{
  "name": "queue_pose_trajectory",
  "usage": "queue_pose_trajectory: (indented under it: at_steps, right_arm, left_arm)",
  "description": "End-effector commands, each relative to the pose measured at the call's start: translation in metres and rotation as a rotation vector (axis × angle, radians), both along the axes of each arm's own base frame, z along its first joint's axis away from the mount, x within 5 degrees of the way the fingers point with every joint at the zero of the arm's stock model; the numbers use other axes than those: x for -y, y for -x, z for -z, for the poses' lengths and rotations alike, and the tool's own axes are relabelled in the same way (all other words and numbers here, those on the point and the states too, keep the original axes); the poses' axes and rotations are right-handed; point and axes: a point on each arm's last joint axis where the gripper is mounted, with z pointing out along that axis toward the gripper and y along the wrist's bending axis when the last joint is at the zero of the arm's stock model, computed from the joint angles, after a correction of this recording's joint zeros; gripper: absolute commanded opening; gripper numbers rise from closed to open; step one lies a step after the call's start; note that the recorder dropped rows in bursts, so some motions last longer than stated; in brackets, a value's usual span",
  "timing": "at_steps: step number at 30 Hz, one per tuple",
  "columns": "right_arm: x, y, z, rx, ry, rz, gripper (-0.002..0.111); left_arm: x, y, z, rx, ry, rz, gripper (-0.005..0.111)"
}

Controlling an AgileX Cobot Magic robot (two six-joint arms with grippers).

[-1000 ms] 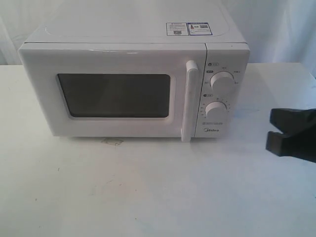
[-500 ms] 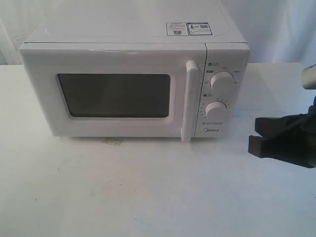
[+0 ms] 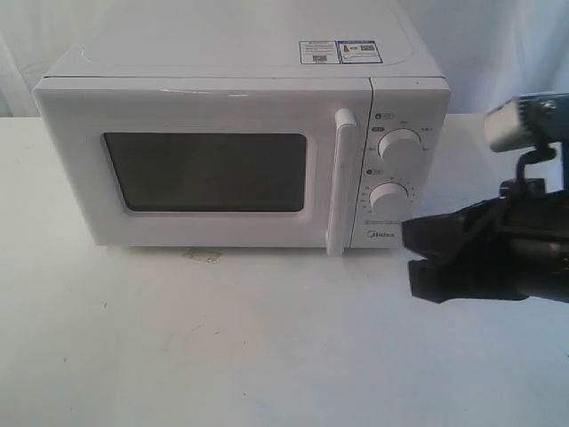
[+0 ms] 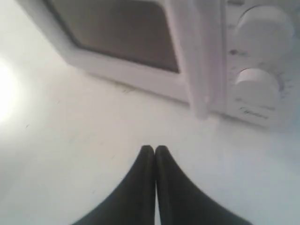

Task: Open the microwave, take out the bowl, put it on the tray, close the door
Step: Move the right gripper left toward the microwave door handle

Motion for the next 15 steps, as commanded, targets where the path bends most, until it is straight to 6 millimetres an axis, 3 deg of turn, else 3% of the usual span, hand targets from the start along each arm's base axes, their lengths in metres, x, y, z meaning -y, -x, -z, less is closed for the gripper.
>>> queue_pose_trajectory:
  at_steps: [1,5,11,15]
  right_arm:
    - [-0.016,-0.011,0.003,-0.007,0.018,-0.155,0.0]
    - [-0.026,-0.038,0.013,0.139,0.046,-0.23,0.0]
    - [-0.007,-0.066,0.029,0.156,0.049,-0.141,0.001]
    - [-0.006,-0.075,0.044,0.114,0.09,-0.149,0.02]
  left_arm:
    - [0.0,0.0,0.002,-0.002,0.012,-0.004,0.0]
    - [0.0,0.0,0.002,-0.002,0.012,-0.004,0.0]
    - [0.0,0.0,0.002,-0.002,0.012,-0.004,0.0]
    - [0.0,0.0,0.002,-0.002,0.012,-0.004,0.0]
